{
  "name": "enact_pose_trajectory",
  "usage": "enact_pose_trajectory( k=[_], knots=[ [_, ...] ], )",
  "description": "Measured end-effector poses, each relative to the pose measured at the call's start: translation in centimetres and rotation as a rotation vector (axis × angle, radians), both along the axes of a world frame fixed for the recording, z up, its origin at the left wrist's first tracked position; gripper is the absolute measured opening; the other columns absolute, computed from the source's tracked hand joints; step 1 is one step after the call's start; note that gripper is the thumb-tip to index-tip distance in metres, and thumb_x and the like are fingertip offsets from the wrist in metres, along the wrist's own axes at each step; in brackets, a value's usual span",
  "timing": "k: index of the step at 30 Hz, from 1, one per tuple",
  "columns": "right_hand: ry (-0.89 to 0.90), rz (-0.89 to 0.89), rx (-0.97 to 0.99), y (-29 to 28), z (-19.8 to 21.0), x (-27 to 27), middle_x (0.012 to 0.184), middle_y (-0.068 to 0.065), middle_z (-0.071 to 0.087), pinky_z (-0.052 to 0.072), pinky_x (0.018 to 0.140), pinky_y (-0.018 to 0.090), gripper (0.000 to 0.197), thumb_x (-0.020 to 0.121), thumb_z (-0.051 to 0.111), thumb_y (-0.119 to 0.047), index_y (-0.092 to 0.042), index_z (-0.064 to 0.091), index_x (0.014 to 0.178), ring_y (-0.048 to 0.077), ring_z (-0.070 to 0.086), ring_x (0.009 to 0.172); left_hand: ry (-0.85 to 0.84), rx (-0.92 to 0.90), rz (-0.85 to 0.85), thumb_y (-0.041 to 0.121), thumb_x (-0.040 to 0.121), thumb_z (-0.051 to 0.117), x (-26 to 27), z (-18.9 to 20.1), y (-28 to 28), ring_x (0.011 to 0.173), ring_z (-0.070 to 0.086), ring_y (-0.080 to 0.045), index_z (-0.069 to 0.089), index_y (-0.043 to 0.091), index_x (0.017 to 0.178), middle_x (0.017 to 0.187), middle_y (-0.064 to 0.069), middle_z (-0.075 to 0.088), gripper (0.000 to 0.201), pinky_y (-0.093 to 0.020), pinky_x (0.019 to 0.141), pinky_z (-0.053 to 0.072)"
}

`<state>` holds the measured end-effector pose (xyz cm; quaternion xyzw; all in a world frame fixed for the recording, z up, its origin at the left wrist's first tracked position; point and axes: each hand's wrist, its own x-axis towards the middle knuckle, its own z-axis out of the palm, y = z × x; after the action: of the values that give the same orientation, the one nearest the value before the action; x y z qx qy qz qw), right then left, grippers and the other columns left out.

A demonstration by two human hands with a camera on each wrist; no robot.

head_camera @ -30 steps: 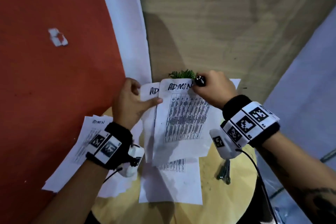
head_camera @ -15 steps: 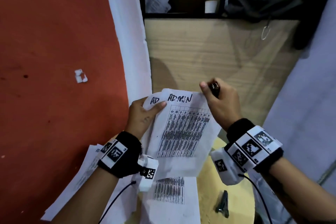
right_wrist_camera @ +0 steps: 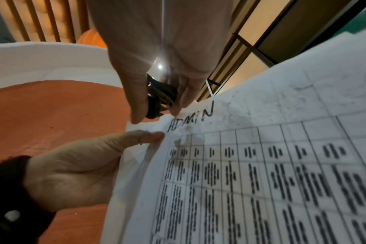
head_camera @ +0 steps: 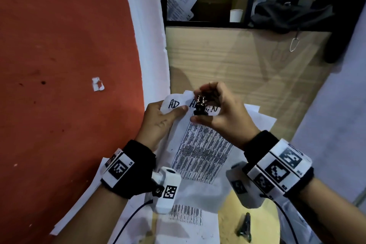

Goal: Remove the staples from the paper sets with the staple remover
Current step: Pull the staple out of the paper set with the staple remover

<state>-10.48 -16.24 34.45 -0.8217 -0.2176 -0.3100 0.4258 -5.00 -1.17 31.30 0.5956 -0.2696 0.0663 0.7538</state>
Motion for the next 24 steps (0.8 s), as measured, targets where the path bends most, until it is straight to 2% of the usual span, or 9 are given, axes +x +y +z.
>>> enact_pose_trajectory(
  k=[3,5,8,13,16,19,22,24],
  knots=[
    [-0.153,-0.052,-0.097,0.1,0.0,-0.6,0.113,-0.001,0.061,0.043,0.090,0.020,0.049,0.058,0.082,-0.025,-0.015,0.060,0.101,0.010,0.057,0.104,-0.002,-0.002,0.014,0.003,0.085,0.064,-0.4,0.4,0.1,0.069,0.068,-0.009,0.071,0.012,0.085,0.075,0.003,0.074,0.011,-0.019,0.065,0.052],
    [-0.231,-0.085,-0.164,0.1,-0.1,-0.7,0.110,0.002,0.059,0.040,0.088,0.018,0.047,0.060,0.082,-0.025,-0.010,0.063,0.100,0.010,0.052,0.102,-0.004,-0.011,0.015,0.002,0.085,0.063,-0.8,0.7,0.0,0.065,0.067,-0.006,0.069,0.012,0.083,0.071,0.005,0.073,0.012,-0.017,0.062,0.051],
    [-0.279,-0.079,-0.174,0.3,-0.1,-0.6,0.101,0.001,0.060,0.043,0.085,0.020,0.045,0.061,0.082,-0.017,-0.007,0.064,0.100,0.010,0.054,0.096,-0.018,-0.016,0.010,-0.001,0.085,0.062,-1.4,1.1,-0.1,0.058,0.064,-0.002,0.068,0.013,0.079,0.063,0.008,0.070,0.016,-0.013,0.056,0.048],
    [-0.300,-0.085,-0.144,0.4,0.0,-0.9,0.100,0.001,0.063,0.052,0.079,0.037,0.045,0.059,0.082,-0.015,-0.006,0.064,0.100,0.016,0.059,0.093,-0.040,-0.004,0.003,0.001,0.083,0.065,-1.9,1.6,-0.3,0.066,0.065,-0.005,0.072,0.022,0.080,0.070,0.007,0.072,0.023,-0.016,0.064,0.051],
    [-0.306,-0.075,-0.148,0.4,0.0,-0.9,0.099,0.003,0.065,0.053,0.077,0.045,0.044,0.060,0.081,-0.015,-0.005,0.065,0.099,0.023,0.062,0.091,-0.037,-0.028,-0.007,-0.001,0.082,0.065,-2.1,1.8,-0.4,0.066,0.064,-0.004,0.073,0.023,0.076,0.069,0.007,0.072,0.027,-0.014,0.063,0.050],
    [-0.301,-0.075,-0.160,0.3,-0.1,-0.7,0.098,0.004,0.066,0.053,0.075,0.045,0.042,0.060,0.081,-0.016,-0.005,0.065,0.098,0.024,0.062,0.090,-0.042,-0.028,-0.018,-0.002,0.083,0.063,-2.4,1.9,-0.4,0.063,0.063,0.000,0.072,0.021,0.079,0.066,0.008,0.070,0.025,-0.011,0.060,0.048],
    [-0.308,-0.095,-0.174,0.2,-0.1,-0.6,0.097,0.006,0.066,0.054,0.074,0.041,0.041,0.061,0.081,-0.019,-0.005,0.066,0.096,0.023,0.063,0.088,-0.064,-0.030,-0.053,0.001,0.083,0.065,-2.4,1.8,-0.3,0.079,0.065,-0.008,0.075,0.022,0.085,0.081,0.000,0.072,0.024,-0.015,0.073,0.051],
    [-0.313,-0.096,-0.189,0.3,-0.1,-0.5,0.097,0.006,0.066,0.054,0.074,0.039,0.040,0.061,0.081,-0.020,-0.005,0.066,0.096,0.022,0.063,0.088,-0.064,-0.035,-0.047,0.002,0.082,0.065,-2.3,1.7,-0.2,0.080,0.066,-0.007,0.075,0.023,0.085,0.082,0.002,0.073,0.024,-0.015,0.074,0.051]
  ],
)
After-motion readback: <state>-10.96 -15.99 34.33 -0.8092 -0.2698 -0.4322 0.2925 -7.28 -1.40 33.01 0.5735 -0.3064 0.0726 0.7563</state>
